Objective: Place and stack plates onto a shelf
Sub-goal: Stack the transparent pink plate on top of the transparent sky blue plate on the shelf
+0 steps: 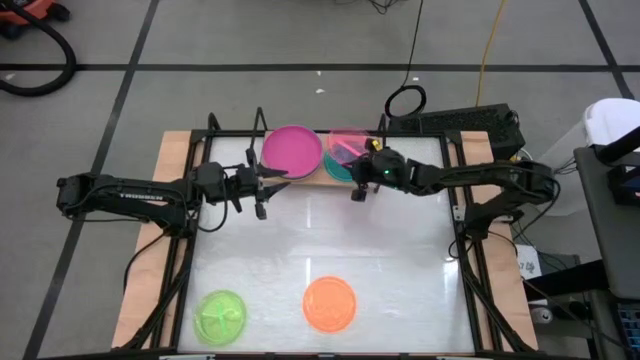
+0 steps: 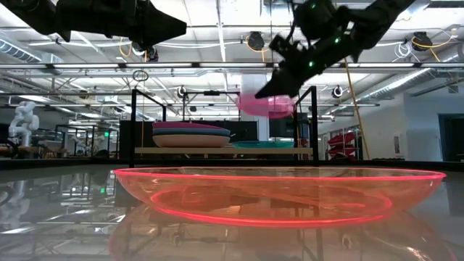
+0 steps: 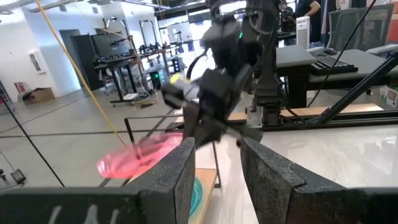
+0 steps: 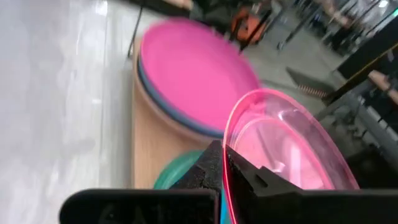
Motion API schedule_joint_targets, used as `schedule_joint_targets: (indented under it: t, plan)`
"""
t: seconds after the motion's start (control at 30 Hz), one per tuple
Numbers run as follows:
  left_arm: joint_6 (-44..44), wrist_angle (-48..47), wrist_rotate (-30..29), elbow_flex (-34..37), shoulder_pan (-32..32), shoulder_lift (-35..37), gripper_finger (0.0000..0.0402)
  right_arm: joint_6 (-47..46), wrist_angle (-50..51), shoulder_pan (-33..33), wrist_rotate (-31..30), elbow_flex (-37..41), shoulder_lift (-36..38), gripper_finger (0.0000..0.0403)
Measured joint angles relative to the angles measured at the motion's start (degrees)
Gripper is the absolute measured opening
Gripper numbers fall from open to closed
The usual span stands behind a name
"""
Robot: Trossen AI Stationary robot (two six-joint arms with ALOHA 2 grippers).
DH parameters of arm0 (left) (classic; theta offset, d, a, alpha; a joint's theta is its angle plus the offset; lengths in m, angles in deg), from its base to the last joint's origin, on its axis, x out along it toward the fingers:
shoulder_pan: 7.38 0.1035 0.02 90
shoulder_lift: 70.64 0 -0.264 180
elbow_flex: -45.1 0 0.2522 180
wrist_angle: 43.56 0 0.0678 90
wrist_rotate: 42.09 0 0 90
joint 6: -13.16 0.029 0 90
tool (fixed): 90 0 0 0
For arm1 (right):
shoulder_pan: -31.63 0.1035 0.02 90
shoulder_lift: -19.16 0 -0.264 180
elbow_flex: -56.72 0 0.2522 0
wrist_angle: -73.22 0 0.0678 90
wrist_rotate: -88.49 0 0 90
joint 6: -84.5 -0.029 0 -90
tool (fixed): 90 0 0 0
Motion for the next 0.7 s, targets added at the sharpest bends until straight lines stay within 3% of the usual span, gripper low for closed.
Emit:
schedule_joint_targets:
  t: [0.27,0.7]
  plan:
    - [0.00,-0.15,0.00,0.00,0.00,0.00,0.0136,-0.82,1.42,-0.02,-0.03,0.04,-5.69,0.0000]
    - [-0.32,0.03,0.02,0.00,-0.28,-0.01,0.0136,-1.89,3.60,-0.02,-0.07,0.09,-6.48,0.0003]
